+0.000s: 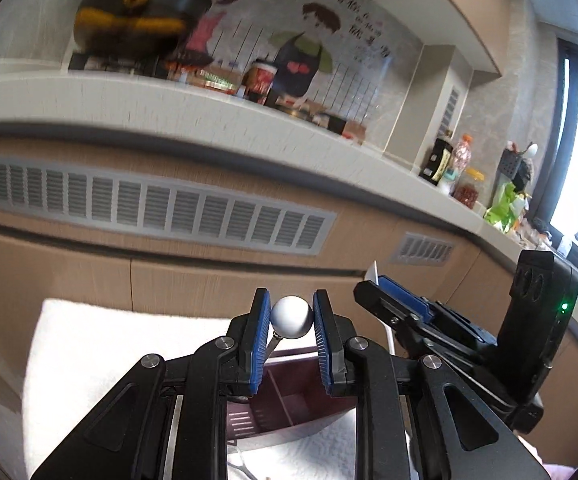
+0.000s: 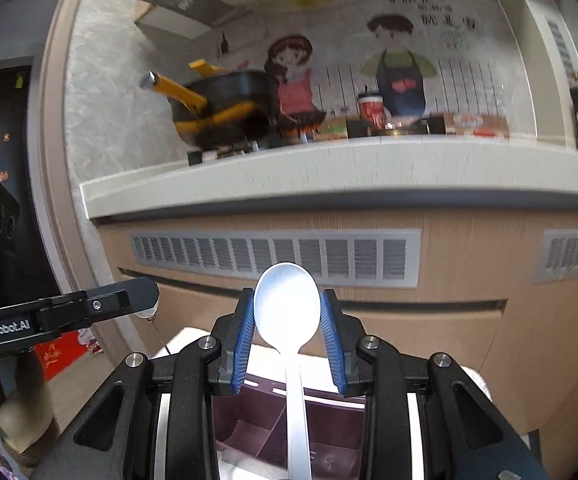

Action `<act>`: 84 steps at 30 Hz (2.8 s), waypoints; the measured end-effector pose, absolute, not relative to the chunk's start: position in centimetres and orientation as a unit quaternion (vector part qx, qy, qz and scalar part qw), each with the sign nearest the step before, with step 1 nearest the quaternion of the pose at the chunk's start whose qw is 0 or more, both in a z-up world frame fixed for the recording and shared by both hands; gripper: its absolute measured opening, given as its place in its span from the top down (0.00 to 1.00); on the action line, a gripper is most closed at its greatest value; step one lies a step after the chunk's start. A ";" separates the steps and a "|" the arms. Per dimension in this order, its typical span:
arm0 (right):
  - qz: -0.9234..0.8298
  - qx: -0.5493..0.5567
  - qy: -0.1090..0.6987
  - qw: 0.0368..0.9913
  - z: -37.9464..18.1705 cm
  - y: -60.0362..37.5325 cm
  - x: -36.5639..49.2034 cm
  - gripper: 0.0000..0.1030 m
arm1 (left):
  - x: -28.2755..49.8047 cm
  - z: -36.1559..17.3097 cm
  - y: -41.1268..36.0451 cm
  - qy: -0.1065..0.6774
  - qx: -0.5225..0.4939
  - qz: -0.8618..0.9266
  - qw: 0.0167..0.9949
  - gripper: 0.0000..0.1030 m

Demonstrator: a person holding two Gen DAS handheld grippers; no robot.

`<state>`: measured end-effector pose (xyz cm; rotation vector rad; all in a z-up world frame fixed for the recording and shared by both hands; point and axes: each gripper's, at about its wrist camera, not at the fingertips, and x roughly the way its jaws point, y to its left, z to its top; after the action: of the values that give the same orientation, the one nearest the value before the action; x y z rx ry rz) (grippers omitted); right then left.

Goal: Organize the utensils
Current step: 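Lift both spoons and lower them into the maroon caddy with both tools, then open both tools to release the spoons and withdraw from the caddy, then grasp the wooden spoon handle with the left tool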

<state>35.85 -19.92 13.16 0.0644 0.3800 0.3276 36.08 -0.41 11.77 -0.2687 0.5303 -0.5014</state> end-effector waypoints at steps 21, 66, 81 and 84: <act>0.102 -0.006 0.248 0.963 6.5 -21.5 36.4 0.45 | 35.2 6.7 -0.4 0.270 -0.082 -0.180 0.942 0.40; 0.178 -0.122 0.395 0.893 -1.9 -16.9 16.5 0.27 | 15.9 -5.5 4.6 0.425 -0.027 -0.132 0.895 0.32; 0.097 -0.070 0.455 0.882 -2.7 -24.3 15.0 0.46 | 17.2 -3.1 -7.0 0.391 0.119 -0.366 0.836 0.33; 0.068 -0.020 0.457 0.886 -2.5 -27.4 14.5 0.46 | 17.4 -3.8 -10.8 0.408 0.167 -0.429 0.788 0.33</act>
<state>14.45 -27.39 -2.54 -0.0409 0.9511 0.1416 17.44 -10.80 -3.78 0.3601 0.8798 -0.9246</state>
